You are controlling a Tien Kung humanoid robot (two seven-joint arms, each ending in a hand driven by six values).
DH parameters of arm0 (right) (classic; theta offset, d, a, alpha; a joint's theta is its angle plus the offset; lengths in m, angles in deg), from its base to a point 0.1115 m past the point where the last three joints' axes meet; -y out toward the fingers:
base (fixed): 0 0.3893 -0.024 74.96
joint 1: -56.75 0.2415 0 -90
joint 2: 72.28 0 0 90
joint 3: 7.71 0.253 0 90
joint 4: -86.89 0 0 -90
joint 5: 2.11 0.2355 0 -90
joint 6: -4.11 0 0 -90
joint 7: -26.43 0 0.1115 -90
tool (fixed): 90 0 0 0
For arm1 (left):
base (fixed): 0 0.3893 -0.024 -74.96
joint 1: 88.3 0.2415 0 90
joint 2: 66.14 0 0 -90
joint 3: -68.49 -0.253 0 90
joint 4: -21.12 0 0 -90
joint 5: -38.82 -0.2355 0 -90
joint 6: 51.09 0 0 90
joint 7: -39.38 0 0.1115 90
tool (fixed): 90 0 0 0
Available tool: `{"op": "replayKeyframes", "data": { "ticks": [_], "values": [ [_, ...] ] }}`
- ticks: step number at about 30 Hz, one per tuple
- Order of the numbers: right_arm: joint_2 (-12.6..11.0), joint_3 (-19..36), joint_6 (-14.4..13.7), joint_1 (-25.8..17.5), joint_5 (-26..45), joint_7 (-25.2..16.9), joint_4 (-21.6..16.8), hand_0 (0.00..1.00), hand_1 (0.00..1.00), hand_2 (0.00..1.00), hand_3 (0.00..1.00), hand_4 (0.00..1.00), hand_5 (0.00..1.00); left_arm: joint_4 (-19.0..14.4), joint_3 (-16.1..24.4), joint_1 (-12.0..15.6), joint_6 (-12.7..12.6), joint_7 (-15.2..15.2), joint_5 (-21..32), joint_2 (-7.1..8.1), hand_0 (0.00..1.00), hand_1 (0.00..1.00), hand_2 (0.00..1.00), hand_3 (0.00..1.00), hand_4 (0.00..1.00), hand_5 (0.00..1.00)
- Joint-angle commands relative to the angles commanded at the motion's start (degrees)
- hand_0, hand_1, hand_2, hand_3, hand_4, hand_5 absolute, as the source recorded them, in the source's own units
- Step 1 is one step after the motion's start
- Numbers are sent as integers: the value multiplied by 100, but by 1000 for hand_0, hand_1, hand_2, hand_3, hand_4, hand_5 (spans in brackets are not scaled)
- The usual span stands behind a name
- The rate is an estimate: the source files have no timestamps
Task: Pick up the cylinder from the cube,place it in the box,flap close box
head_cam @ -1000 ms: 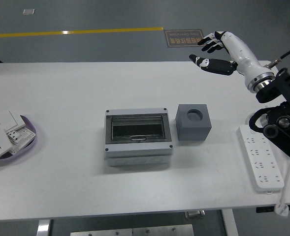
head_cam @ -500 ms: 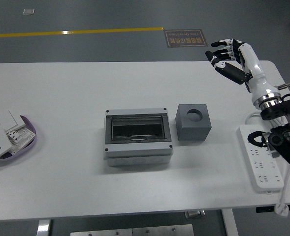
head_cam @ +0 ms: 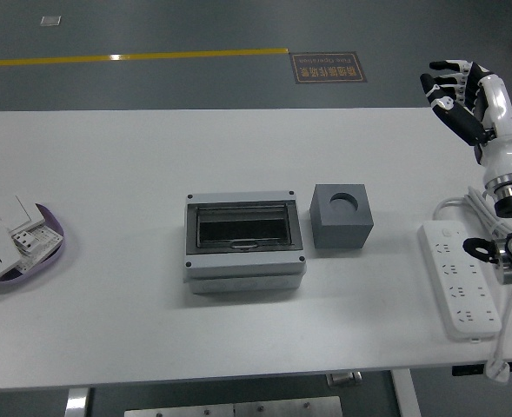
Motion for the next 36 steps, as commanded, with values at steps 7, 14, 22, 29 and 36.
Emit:
{"op": "replayKeyframes", "data": {
  "ticks": [7,14,22,29,36],
  "values": [
    [193,358,93,-306,309,-268,-34,641,568,570,614,730,427,10,-39,-11,-16,22,34,-24,596,621,615,631,669,221],
    [234,711,508,-530,795,-694,13,641,571,572,616,722,422,20,-63,-16,-27,29,58,9,595,621,614,631,670,220],
    [246,898,596,-637,823,-698,32,649,587,572,618,772,406,5,-187,-58,-12,34,94,81,595,621,613,631,670,220],
    [255,927,571,-695,816,-666,63,661,604,581,628,924,363,1,-264,-71,0,22,111,162,595,621,613,630,670,220],
    [296,972,544,-716,779,-669,76,661,604,582,630,920,339,0,-219,-33,6,16,101,150,595,621,613,630,670,220]
  ]
}}
